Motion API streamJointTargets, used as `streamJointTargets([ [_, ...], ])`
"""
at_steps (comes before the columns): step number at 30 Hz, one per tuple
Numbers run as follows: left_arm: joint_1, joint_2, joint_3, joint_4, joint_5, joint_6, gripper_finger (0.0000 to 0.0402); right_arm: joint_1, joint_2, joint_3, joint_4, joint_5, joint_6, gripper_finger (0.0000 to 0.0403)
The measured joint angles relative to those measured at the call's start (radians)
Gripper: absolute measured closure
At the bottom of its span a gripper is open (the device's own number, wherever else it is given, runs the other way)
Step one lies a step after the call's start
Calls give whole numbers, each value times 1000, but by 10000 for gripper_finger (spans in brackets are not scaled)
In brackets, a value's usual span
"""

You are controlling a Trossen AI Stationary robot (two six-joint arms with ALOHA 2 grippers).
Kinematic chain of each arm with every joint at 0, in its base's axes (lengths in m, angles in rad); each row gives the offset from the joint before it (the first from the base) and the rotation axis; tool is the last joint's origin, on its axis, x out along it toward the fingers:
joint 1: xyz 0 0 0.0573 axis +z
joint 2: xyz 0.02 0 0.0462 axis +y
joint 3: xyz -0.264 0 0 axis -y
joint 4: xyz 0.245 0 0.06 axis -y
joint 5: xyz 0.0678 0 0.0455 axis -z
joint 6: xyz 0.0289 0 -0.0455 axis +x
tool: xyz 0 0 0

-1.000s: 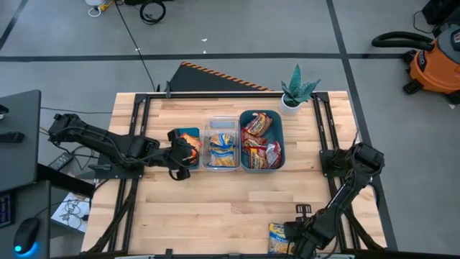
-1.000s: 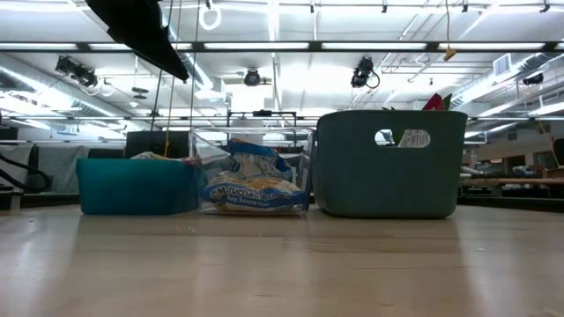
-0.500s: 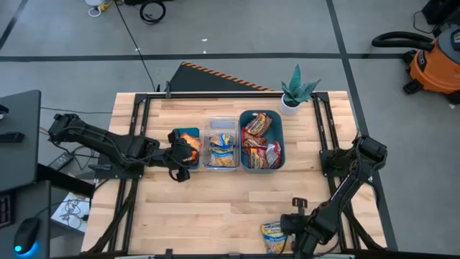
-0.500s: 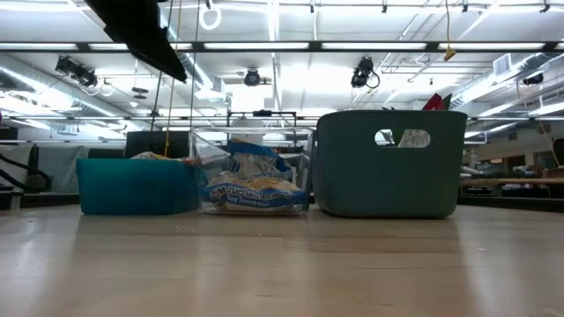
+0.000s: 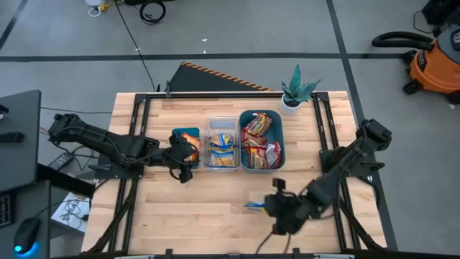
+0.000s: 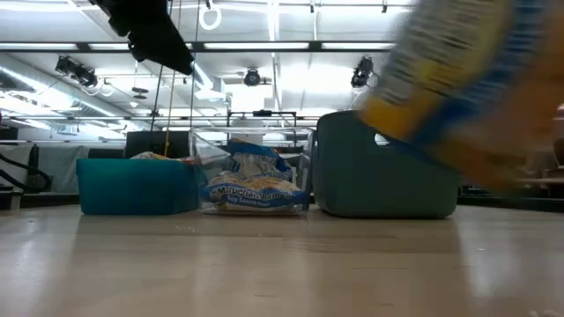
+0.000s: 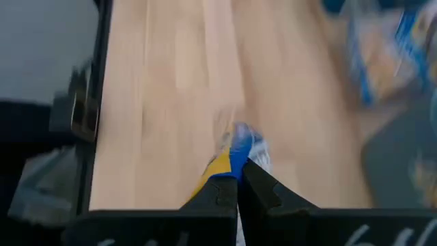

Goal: Sort Maruchan noodles
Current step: Put the blue noodle pack into the transparent bin

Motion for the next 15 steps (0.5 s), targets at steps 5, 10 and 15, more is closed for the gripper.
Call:
streamJointTargets([
  [5,-4,-21,0,48,68,29,221,-123,-20,0,169,-27,-220,401],
  [10,-23,-123,0,58,69,62,221,-265,-17,0,377,-179,-410,401],
  [15,-39,-216,0,56,65,64,221,-423,-16,0,531,-313,-548,401],
])
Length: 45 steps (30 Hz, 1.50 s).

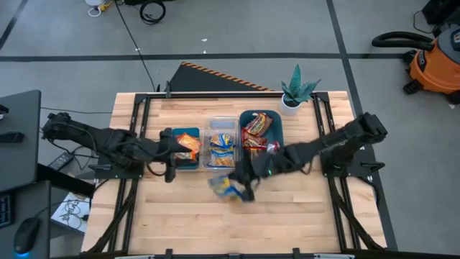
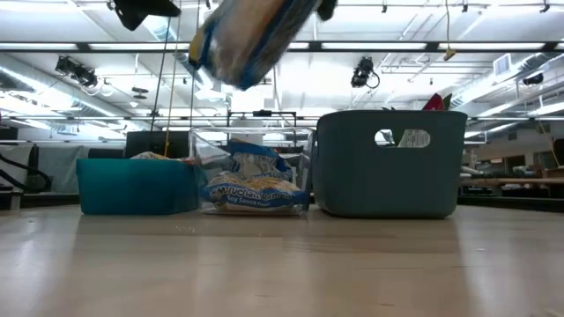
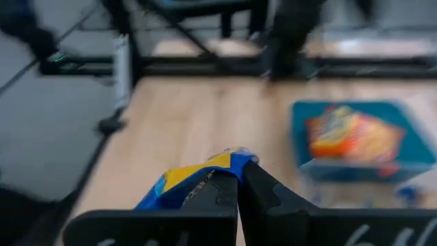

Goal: Sort Maruchan noodles
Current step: Put the blue noodle pack into the transparent bin, then return to Home Position

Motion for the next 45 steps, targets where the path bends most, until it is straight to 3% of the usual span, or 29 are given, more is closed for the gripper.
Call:
streamJointTargets([
  [8,-30,-11,0,0,1,-4,221,-247,5,1,101,-57,-155,400],
  [15,-31,-12,0,1,1,-9,221,-414,65,1,111,-251,-102,400],
  [20,-40,-13,-8,-9,0,7,221,-464,61,0,-4,-320,-53,376],
  [25,-99,-12,-16,-44,-77,19,221,-453,-32,0,-138,-310,-61,350],
  [33,-214,-132,-198,66,-256,6,221,-345,-239,-27,-299,-129,-108,353],
  [39,-216,-302,-353,228,-281,25,229,-311,-462,-257,-143,-71,-67,353],
  [45,-124,-471,-475,419,-272,125,265,-328,-665,-511,74,-74,3,353],
])
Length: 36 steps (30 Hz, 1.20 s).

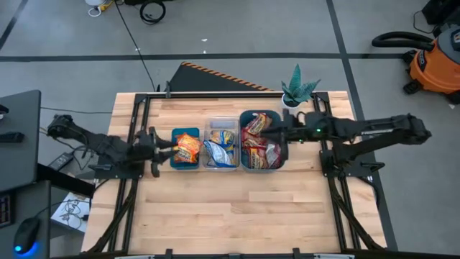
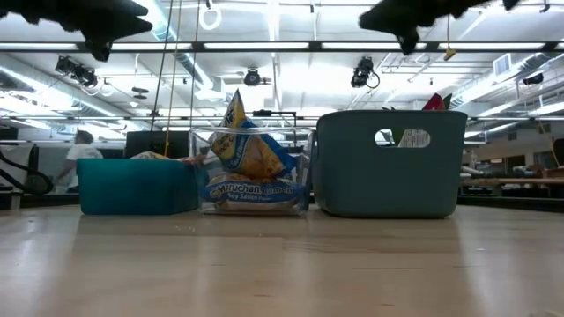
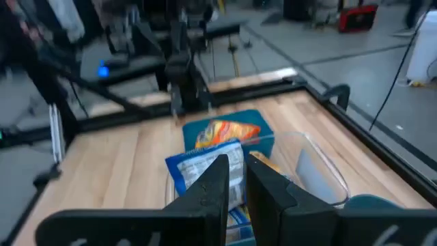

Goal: Sort Maruchan noodles
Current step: Return to Home Position

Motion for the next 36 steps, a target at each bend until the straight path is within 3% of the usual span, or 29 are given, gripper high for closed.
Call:
streamJointTargets([
  [6,107,-94,-125,221,-106,121,314,-64,-176,-199,126,30,34,353],
  [11,157,-140,-214,375,32,270,358,-144,-336,-354,181,19,64,353],
  [16,162,-192,-261,383,103,317,393,-209,-500,-493,240,17,80,353],
  [28,162,-276,-272,308,109,306,397,-257,-758,-714,252,26,140,353],
  [36,162,-441,-272,297,279,370,399,-256,-875,-742,199,24,131,353],
])
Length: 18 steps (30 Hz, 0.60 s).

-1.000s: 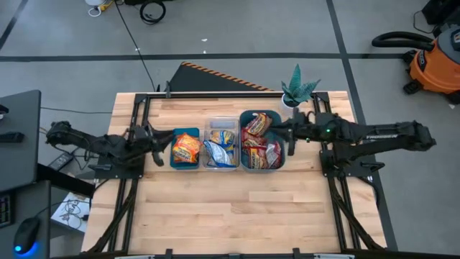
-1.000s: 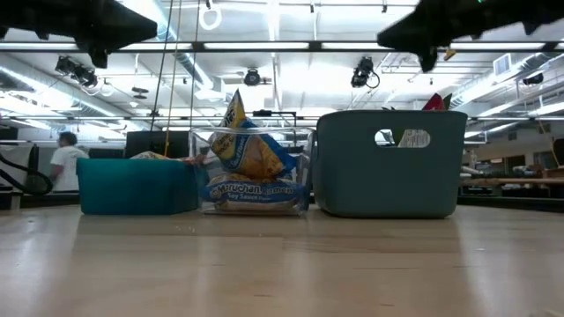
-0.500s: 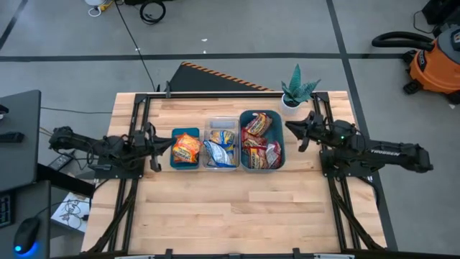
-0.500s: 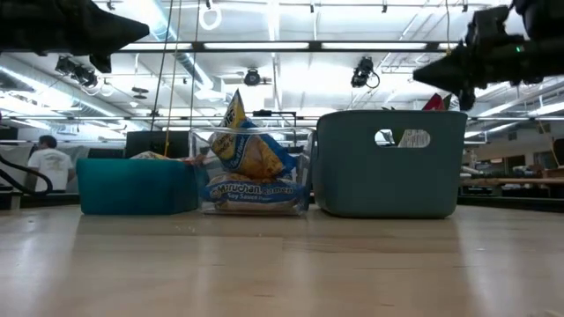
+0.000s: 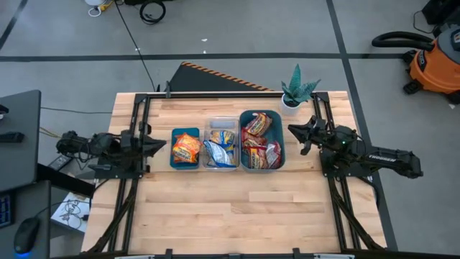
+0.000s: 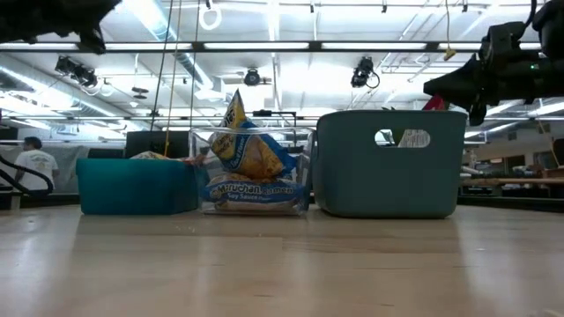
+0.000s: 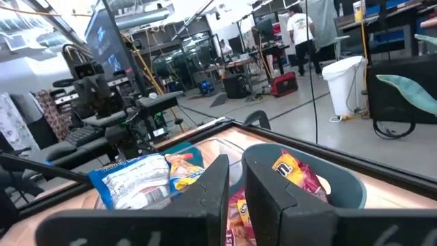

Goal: Sort Maruchan noodles
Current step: Return to Home Position

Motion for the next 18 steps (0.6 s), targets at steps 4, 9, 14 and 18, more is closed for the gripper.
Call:
streamJointTargets([
  [4,0,6,-1,-12,112,1,399,1,-6,0,0,14,70,353],
  [9,1,17,-2,-36,135,-85,380,1,-8,0,24,15,220,353],
  [14,1,16,-2,-42,135,-273,365,1,-6,0,23,15,225,353],
  [18,1,17,-2,-45,136,-296,363,1,-6,0,23,15,225,353],
])
